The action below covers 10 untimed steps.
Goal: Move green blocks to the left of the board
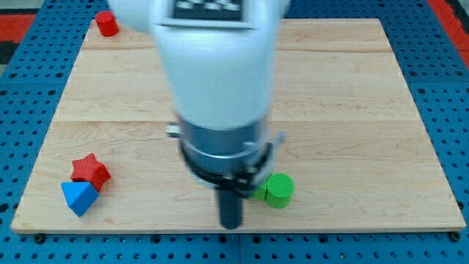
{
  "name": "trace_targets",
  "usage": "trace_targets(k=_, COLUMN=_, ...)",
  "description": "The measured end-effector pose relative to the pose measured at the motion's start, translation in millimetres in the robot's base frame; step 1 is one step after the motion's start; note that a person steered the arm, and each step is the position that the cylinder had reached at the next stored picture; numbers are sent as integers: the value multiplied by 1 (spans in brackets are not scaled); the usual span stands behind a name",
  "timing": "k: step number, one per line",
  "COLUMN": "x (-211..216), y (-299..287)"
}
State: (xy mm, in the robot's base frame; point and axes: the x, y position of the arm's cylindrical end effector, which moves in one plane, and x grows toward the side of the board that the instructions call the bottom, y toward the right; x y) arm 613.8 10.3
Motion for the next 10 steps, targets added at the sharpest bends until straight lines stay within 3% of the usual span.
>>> trace_targets(k=1, x=0, y=96)
trace_targets(k=2, x=-12, y=131)
trace_targets(k=7, x=-40, y=-14)
trace_targets(k=9, x=-39, y=-41)
trace_targets(k=10, x=-67, y=-34)
